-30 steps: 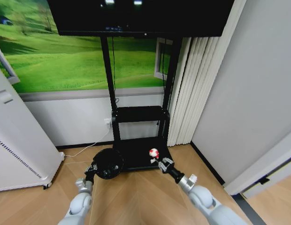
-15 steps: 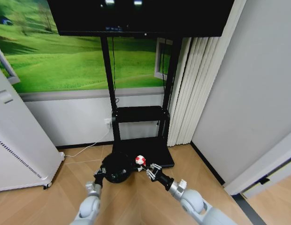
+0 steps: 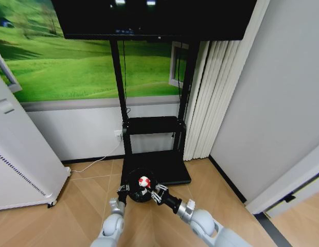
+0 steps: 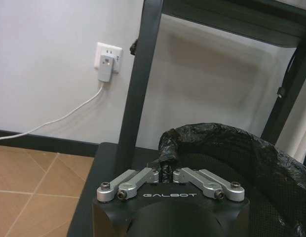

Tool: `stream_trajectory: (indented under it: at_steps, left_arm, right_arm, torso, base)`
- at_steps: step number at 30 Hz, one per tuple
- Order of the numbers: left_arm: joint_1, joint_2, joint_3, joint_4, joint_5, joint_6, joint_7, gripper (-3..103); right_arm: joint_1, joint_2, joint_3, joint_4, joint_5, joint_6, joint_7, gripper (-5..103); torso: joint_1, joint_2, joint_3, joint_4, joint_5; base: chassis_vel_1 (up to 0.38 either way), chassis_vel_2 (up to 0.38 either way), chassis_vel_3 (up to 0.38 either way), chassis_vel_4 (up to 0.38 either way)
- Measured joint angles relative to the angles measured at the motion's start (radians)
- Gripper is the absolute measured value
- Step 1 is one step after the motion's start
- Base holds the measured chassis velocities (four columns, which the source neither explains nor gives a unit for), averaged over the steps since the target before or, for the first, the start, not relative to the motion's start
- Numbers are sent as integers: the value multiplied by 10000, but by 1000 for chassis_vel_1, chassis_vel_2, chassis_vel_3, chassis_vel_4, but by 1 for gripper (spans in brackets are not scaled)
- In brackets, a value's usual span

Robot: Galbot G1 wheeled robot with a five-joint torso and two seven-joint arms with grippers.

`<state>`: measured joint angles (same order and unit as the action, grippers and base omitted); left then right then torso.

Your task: Pick up the trash bin and place the garbage on the floor into it.

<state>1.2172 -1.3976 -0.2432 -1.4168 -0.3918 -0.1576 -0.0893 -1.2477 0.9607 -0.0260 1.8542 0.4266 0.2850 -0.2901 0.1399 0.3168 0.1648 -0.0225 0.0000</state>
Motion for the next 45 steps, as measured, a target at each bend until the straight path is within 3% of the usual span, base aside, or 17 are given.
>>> stream_trajectory:
  at_steps: [13,27,34,35,37,38,40,44,45]
  left_arm:
    - [330,-477,110,-256,132,104,-81,7]
    - [621,-352,-58,-544,186,105,-82,7]
    - [618,-307,-125,-566,156,106,-86,7]
    - [618,-307,-125,-566,156,106,-86,7]
    - [607,-307,-126,-567,155,107,-86,7]
    - [607,-307,-126,-567,155,107,-86,7]
    - [603,-303,-131,-567,155,109,-86,7]
    - [601,-297,-137,-568,155,109,-86,7]
    - [601,-293,-142,-570,154,110,-86,7]
  right_arm:
    - [593,319,-459,-601,-27,-28,301,21]
    - [859,355,-452,-871,-29,40,552,19]
    - [770,302,-372,-828,-43,28,557,46]
    - [770,302,-372,-828,-43,28,557,46]
    - [707,288,-358,-796,-58,28,556,57]
    - [707,288,-358,-796,-58,28,556,57]
    - [684,285,-353,-782,-72,28,555,68]
    - [668,285,-348,-776,-85,28,554,73]
    - [656,285,-344,-772,-94,28,553,84]
  torso:
    - [0,0,0,0,0]
    - [0,0,0,0,-1]
    - [0,0,0,0,0]
    - [0,0,0,0,0]
    - [0,0,0,0,-1]
    - [0,0,0,0,-1]
    - [0,0,0,0,-1]
    - [0,0,0,0,-1]
    - [0,0,0,0,0]
  base:
    - [0,0,0,0]
    - [0,0,0,0]
    - [0,0,0,0]
    - [0,0,0,0]
    - [0,0,0,0]
    - [0,0,0,0]
    - [0,0,0,0]
    - [0,0,0,0]
    - [0,0,0,0]
